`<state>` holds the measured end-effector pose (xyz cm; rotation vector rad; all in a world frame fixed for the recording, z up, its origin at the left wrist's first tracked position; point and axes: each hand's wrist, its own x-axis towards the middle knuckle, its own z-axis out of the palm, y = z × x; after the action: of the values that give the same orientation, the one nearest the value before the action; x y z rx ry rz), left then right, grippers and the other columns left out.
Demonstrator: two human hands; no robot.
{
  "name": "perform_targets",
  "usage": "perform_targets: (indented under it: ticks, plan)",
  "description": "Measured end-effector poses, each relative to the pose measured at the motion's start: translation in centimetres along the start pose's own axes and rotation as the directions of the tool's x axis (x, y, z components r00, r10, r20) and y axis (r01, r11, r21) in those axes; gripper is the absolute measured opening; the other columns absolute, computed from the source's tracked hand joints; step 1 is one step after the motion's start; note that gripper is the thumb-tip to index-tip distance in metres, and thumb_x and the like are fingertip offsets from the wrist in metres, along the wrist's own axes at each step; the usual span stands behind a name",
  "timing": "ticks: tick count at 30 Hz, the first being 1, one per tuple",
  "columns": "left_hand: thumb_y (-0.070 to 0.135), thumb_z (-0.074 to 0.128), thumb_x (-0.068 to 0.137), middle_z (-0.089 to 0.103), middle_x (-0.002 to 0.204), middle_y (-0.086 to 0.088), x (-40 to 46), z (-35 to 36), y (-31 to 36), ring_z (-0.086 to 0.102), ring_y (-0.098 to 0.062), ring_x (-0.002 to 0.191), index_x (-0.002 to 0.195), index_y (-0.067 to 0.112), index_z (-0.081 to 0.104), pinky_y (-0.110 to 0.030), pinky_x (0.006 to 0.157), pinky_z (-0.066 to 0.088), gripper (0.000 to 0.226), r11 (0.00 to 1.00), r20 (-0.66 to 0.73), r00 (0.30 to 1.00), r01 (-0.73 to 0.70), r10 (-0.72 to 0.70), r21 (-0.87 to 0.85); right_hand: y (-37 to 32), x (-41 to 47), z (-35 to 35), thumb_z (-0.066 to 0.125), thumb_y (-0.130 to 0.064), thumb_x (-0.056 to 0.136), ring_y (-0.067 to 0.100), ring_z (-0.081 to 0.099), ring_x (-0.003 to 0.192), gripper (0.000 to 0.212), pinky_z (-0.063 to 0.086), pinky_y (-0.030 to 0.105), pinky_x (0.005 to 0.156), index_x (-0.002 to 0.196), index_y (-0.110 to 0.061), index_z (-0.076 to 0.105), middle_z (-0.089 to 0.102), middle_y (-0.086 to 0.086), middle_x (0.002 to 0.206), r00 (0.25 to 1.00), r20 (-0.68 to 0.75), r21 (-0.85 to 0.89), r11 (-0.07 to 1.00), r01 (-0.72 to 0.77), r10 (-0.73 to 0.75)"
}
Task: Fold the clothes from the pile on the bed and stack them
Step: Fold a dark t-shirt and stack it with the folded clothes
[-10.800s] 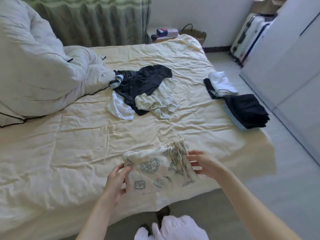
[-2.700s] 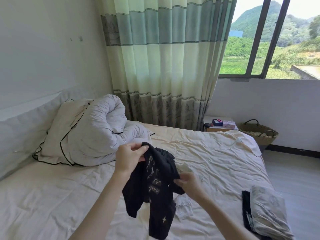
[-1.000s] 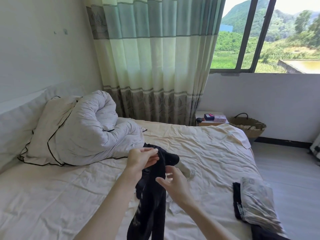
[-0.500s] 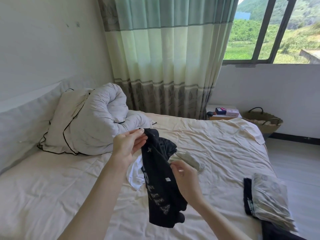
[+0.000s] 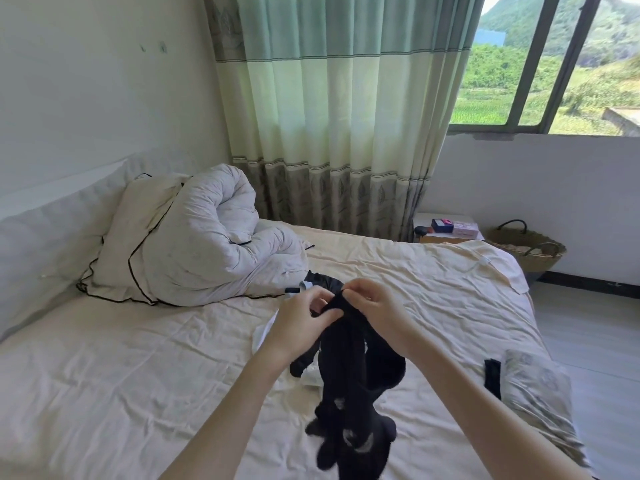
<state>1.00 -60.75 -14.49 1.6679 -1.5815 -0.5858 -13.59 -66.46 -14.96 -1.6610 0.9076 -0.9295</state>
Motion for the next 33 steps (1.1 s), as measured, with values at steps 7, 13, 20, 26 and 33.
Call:
perform_targets:
  ticks: [7,13,20,26,33]
  plan:
    - [0.022,0.072,0.081,0.071,0.081,0.007,-0.1,-0.8,1.1,0.063,-0.001,0.078,0.087,0.016,0.073,-0.004,0.071,0.043,0.009,0.998,-0.038,0.998,-0.054,0.055,0.01,1.4,-3.1,-0.9,0.065,-0.018,0.088,-0.002,0.064,0.075,0.01,0.048,0.01,0.072,0.085,-0.027,0.064,0.068,-0.013,0.076,0.998,0.055,-0.044,0.999,-0.001,0.003]
    - [0.022,0.069,0.084,0.07,0.078,0.007,-0.4,-2.3,1.4,0.065,-0.002,0.076,0.085,0.015,0.069,-0.014,0.072,0.049,0.007,0.995,-0.154,0.985,-0.084,0.076,-0.046,4.3,-4.7,-3.4,0.064,-0.012,0.088,0.014,0.062,0.065,0.017,0.046,0.031,0.066,0.073,-0.02,0.068,0.066,0.001,0.069,0.993,0.054,-0.278,0.957,-0.083,0.102]
    - [0.019,0.067,0.086,0.065,0.081,0.011,-0.6,-5.5,-0.7,0.059,0.001,0.079,0.087,0.016,0.064,-0.003,0.068,0.04,0.004,0.997,-0.267,0.96,-0.072,0.081,0.042,5.7,-3.6,-5.5,0.064,-0.009,0.086,0.006,0.054,0.069,0.023,0.04,0.018,0.063,0.072,-0.027,0.061,0.058,-0.012,0.068,0.989,-0.075,-0.442,0.885,-0.146,0.126]
    - [0.023,0.071,0.082,0.058,0.075,0.015,-2.2,-8.9,-3.5,0.052,0.001,0.074,0.078,0.023,0.059,-0.006,0.064,0.034,0.012,0.967,-0.209,0.977,0.025,0.029,0.253,3.6,-1.7,-6.2,0.067,-0.021,0.085,0.012,0.053,0.063,0.014,0.036,0.028,0.061,0.073,-0.016,0.065,0.057,-0.003,0.065,0.981,0.006,-0.268,0.946,-0.185,0.194]
    - [0.016,0.069,0.084,0.069,0.077,0.001,-4.8,-9.5,-5.9,0.063,-0.009,0.075,0.08,0.015,0.066,-0.021,0.071,0.046,0.005,0.984,-0.107,0.979,0.167,-0.174,-0.068,2.0,-0.7,-4.8,0.07,-0.035,0.08,0.018,0.057,0.073,0.018,0.041,0.031,0.071,0.071,-0.02,0.064,0.061,0.0,0.073,0.954,0.146,-0.224,0.948,-0.227,0.263]
